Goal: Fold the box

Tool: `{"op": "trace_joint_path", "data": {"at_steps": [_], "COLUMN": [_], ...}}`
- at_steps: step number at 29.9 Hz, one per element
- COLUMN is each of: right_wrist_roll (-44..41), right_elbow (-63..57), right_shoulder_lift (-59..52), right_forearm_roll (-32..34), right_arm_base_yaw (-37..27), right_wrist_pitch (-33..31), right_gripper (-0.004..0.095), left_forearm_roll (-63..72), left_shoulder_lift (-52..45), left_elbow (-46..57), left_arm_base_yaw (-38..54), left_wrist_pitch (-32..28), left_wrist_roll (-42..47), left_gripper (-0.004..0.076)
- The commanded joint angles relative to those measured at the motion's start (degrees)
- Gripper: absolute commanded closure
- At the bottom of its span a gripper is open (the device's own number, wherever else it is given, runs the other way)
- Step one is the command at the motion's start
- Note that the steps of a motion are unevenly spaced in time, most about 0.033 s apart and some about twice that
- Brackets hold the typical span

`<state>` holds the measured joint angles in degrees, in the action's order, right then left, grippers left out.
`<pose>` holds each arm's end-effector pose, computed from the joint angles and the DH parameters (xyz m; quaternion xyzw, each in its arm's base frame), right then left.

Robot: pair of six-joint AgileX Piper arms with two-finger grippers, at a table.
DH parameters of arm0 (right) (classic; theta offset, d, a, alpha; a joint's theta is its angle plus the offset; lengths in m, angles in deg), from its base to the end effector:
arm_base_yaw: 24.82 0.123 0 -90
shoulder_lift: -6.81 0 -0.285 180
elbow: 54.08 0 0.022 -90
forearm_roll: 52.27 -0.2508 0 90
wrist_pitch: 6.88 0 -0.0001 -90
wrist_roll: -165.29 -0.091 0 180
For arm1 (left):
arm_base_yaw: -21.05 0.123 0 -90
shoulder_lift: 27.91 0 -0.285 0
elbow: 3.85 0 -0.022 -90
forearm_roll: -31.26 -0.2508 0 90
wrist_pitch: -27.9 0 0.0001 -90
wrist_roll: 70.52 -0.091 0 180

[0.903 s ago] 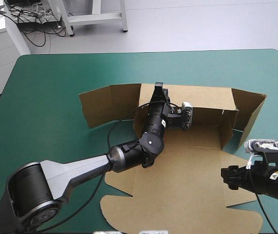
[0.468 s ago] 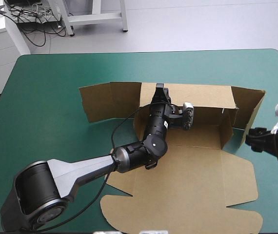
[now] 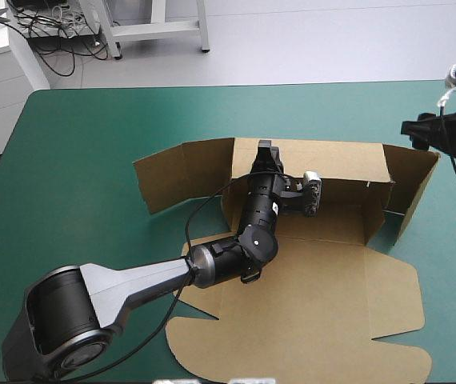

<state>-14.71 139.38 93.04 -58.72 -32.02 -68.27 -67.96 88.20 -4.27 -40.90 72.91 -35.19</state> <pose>0.2783 -0.0261 0.4397 0.0633 0.9174 0.0315 0.3916 0.2552 -0.3437 0.2715 0.5758 0.5202 0.3290 0.5381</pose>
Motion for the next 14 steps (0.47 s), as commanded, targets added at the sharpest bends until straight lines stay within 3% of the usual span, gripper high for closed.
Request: {"op": "trace_joint_path", "data": {"at_steps": [1,5,14], "right_wrist_roll": [0.00,0.00,4.15], "right_elbow": [8.04,13.11,15.77], "right_shoulder_lift": [6.32,13.31,20.85], "right_forearm_roll": [0.46,2.56,-1.32], "right_arm_base_yaw": [0.10,-0.17,-2.66], "right_wrist_pitch": [0.94,-0.95,-6.54], "right_gripper": [0.0238,0.0238,0.0239], "left_forearm_roll": [-3.82,-3.73,-3.73], "left_shoulder_lift": [-2.09,-2.09,-2.09], "left_elbow": [-1.27,-1.27,-1.27], "left_arm_base_yaw": [-1.08,-1.08,-1.08], "left_wrist_pitch": [-2.44,-2.11,-2.11], "left_wrist_roll": [1.38,1.41,1.51], "left_gripper": [0.0734,0.0734,0.0734]}}
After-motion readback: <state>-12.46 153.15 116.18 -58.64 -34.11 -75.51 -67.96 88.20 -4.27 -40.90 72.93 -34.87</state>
